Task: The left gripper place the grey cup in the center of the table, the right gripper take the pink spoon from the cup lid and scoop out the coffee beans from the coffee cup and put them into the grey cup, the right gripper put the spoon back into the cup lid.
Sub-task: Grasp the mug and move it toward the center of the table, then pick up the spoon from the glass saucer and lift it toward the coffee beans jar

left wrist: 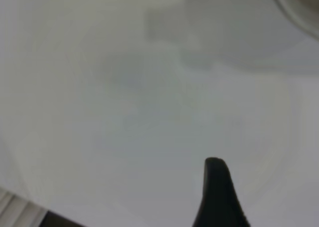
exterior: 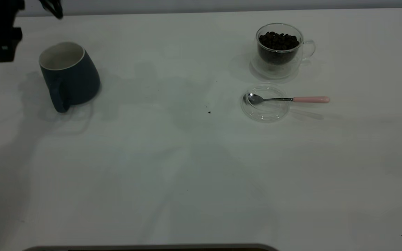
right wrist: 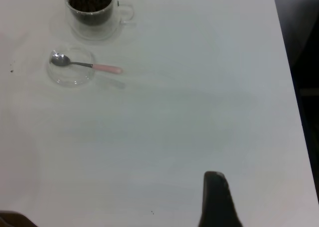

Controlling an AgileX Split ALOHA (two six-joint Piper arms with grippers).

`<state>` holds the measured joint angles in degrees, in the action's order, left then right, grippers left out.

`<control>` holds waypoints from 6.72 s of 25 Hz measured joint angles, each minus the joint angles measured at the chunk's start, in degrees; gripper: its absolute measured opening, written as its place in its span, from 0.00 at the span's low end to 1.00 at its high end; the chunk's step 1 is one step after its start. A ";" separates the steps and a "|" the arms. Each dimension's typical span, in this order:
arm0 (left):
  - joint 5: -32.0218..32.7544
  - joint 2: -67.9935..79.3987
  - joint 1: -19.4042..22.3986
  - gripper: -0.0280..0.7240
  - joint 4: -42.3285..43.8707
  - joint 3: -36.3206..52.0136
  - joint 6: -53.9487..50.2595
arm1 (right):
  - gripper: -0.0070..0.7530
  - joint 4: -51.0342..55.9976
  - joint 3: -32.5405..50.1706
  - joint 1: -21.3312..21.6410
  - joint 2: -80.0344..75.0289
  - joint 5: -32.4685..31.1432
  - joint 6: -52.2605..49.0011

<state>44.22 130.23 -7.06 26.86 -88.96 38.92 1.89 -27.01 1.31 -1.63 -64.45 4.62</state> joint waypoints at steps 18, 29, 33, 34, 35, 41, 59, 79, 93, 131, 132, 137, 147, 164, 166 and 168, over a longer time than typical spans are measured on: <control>-13.03 6.53 -2.58 0.79 0.30 -0.04 1.61 | 0.70 0.00 0.00 0.00 0.00 -0.05 0.00; -21.23 7.03 -10.89 0.79 0.61 -0.04 1.93 | 0.70 0.00 0.00 0.00 0.00 -0.05 0.00; -26.11 7.61 -14.90 0.79 0.61 -0.04 1.93 | 0.70 0.00 0.00 0.00 0.00 -0.05 0.00; -27.29 8.00 -15.73 0.79 0.61 -0.04 1.93 | 0.70 0.00 0.00 0.00 0.00 -0.05 0.00; -28.09 8.34 -16.87 0.79 0.61 -0.04 1.93 | 0.70 0.00 0.00 0.00 0.00 -0.05 0.00; -29.86 9.47 -20.55 0.79 0.66 -0.04 1.98 | 0.70 0.00 0.00 0.00 0.00 -0.05 0.00; 2.47 -14.24 -9.94 0.79 4.67 -0.04 -35.95 | 0.70 0.00 0.00 0.00 0.00 -0.05 0.05; 22.79 -52.96 -6.03 0.79 -2.90 0.02 -41.67 | 0.70 0.00 0.00 0.00 0.00 -0.05 0.05; 22.79 -87.28 -6.03 0.79 -17.23 25.01 -39.25 | 0.70 0.00 0.00 0.00 0.00 -0.05 0.05; 20.25 -120.41 -2.32 0.79 -28.71 61.13 -37.24 | 0.70 0.00 0.00 0.00 0.00 -0.10 0.05; 20.25 -121.28 -0.20 0.79 -28.71 61.13 -37.24 | 0.70 0.00 0.00 0.00 0.00 -0.10 0.05; 20.25 -128.82 7.35 0.79 -28.71 61.13 -37.24 | 0.70 0.00 0.00 0.00 0.00 -0.10 0.05; 20.65 -131.25 8.36 0.79 -28.71 61.13 -37.24 | 0.70 0.00 0.00 0.00 0.00 -0.10 0.05; 20.65 -131.25 8.36 0.79 -27.61 61.13 -37.05 | 0.70 0.00 0.00 0.00 0.00 -0.10 0.00; 20.65 -131.25 8.36 0.79 -27.61 61.13 -37.05 | 0.70 0.00 0.00 0.00 0.00 -0.10 0.00; 20.65 -131.25 8.36 0.79 -27.61 61.13 -37.05 | 0.70 0.00 0.00 0.00 0.00 -0.10 0.00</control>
<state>64.87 -1.02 1.31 -0.75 -27.83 1.87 1.89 -27.01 1.31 -1.63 -64.54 4.62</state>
